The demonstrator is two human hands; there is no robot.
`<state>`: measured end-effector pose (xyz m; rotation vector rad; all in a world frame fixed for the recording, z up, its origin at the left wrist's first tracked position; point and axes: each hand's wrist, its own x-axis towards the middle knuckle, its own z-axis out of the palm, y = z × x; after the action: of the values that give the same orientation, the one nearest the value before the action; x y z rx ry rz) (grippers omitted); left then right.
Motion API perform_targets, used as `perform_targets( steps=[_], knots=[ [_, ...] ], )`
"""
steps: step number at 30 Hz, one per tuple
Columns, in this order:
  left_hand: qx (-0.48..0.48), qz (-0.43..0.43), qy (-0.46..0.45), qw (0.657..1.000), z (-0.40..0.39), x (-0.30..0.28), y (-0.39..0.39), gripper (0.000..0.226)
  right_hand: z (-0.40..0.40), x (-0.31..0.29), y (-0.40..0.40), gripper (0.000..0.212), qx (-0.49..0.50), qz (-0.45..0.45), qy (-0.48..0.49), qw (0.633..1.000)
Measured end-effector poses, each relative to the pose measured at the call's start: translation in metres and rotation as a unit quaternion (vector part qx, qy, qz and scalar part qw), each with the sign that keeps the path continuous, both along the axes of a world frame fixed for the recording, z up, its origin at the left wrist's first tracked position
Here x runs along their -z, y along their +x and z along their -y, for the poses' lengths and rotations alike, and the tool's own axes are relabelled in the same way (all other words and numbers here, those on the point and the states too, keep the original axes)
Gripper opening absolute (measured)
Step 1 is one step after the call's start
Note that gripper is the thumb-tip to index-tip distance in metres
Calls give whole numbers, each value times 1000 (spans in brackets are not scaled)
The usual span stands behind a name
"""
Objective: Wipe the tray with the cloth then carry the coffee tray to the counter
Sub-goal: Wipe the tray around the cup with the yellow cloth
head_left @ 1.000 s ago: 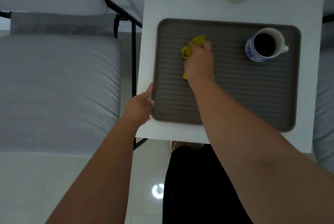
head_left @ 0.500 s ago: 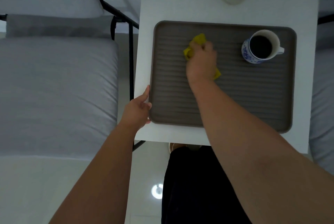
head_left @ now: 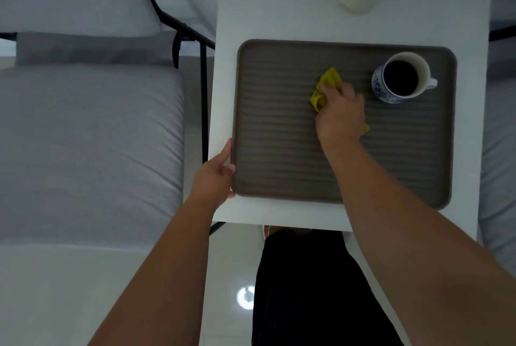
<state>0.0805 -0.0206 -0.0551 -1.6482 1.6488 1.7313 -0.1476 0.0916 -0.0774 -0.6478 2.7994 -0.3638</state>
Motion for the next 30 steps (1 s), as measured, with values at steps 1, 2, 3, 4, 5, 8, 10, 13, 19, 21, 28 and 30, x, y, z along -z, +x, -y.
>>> perform_targets(
  steps=[1, 2, 3, 4, 5, 8, 10, 13, 19, 21, 28, 30],
  knots=[
    [0, 0, -2, 1000, 0, 0, 0, 55, 10, -1, 4, 44, -13, 1, -5, 1000],
    [0, 1, -3, 1000, -1, 0, 0, 54, 21, -3, 11, 43, -39, 9, -8, 999],
    [0, 1, -5, 1000, -1, 1, 0, 54, 34, -4, 19, 44, -75, 16, -5, 997],
    [1, 0, -7, 1000, -1, 1, -1, 53, 47, -4, 29, 46, -113, 27, 2, 993],
    [1, -1, -9, 1000, -1, 1, -2, 53, 61, -5, 38, 49, -146, 41, 11, 988],
    [-1, 0, -12, 1000, -2, 0, -3, 54, 90, -11, 54, 53, -213, 58, 12, 975],
    [0, -1, -12, 1000, -2, 0, -2, 54, 91, -11, 49, 54, -241, 58, 8, 969],
    [3, -2, -12, 1000, -2, 0, -1, 54, 62, -6, 28, 55, -257, 46, 7, 965],
    [14, -12, -16, 1000, -3, 1, 1, 55, -36, 6, -6, 56, -106, -12, 32, 994],
    [20, -11, -22, 999, -3, 0, 1, 55, -39, 8, -1, 54, -87, -31, 50, 994],
    [23, -8, -35, 999, -3, 2, 1, 54, 42, -10, 50, 54, -186, 17, 40, 982],
    [17, -6, -34, 999, -4, 3, 0, 54, 67, -14, 68, 56, -211, 38, 40, 976]
  ],
)
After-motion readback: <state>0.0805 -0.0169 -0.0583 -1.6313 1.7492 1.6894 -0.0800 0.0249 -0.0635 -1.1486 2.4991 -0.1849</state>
